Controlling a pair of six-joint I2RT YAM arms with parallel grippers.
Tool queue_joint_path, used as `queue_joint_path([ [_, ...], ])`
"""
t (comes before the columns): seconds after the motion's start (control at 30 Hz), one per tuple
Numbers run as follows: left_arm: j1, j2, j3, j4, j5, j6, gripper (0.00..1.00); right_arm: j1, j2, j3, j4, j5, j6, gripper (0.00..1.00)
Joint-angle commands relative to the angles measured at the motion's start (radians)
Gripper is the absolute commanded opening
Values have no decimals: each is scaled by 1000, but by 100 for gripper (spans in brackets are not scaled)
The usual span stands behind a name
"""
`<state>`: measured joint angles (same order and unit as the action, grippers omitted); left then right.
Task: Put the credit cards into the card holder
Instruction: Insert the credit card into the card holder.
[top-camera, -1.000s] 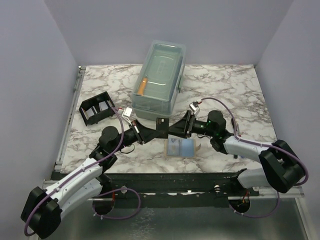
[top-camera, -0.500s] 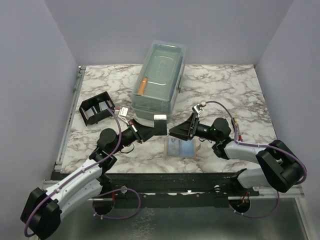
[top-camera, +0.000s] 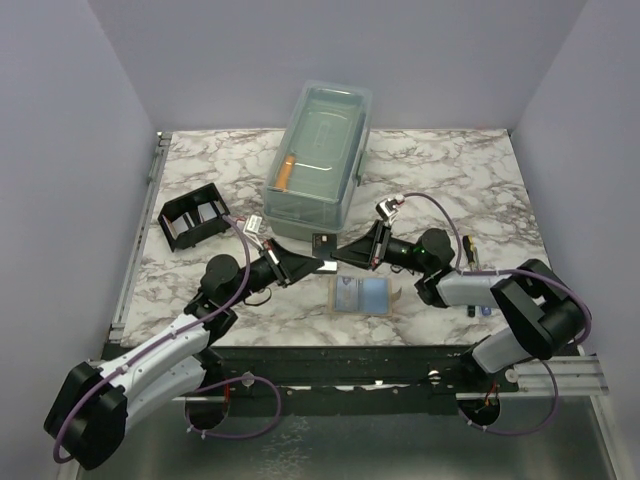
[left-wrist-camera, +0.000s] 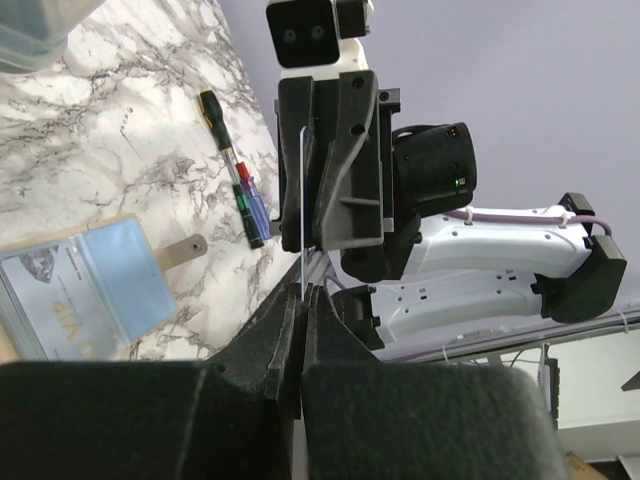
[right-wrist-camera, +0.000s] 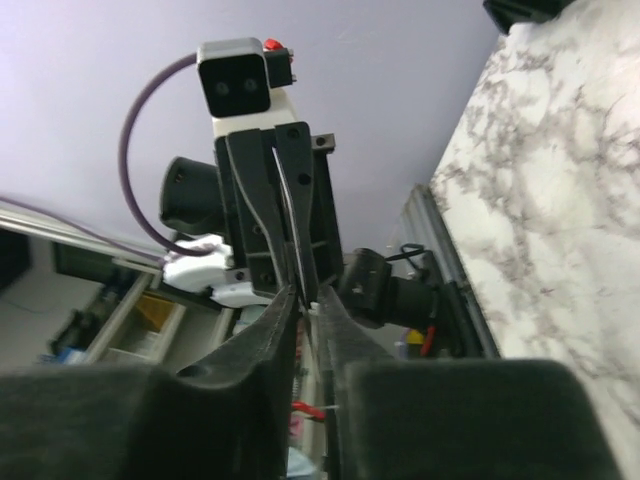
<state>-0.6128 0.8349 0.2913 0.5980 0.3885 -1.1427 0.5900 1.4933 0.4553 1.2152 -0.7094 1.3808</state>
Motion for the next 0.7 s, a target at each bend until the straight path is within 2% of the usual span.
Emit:
queue_joint_path([
  [0.0, -4, 11, -14, 59, 47, -19, 0, 6, 40, 21, 117, -32, 29, 6],
  [0.07, -4, 17, -15, 59, 49, -39, 0, 6, 48, 22, 113, -45, 25, 1],
  [0.13, -3, 36, -9, 60, 62, -65, 5, 6, 54, 18, 119, -58, 21, 0],
  [0.17, 0, 46, -3, 59, 75, -71, 13, 5, 52, 13, 116, -63, 19, 0],
  [0.23, 13, 50, -3, 58, 91, -106, 40, 5, 41, -3, 112, -69, 12, 0],
  [0.27, 22, 44, -8, 58, 91, -122, 47, 5, 33, -12, 107, -71, 9, 0],
  [0.33, 39, 23, -14, 59, 85, -135, 53, 5, 14, -30, 103, -75, 4, 0],
  [0.5, 59, 21, -4, 59, 97, -128, 53, 5, -20, -48, 70, -79, -12, 0],
  [0.67, 59, 78, 9, 78, 133, -113, 32, 5, -21, -50, 73, -81, -6, 0],
])
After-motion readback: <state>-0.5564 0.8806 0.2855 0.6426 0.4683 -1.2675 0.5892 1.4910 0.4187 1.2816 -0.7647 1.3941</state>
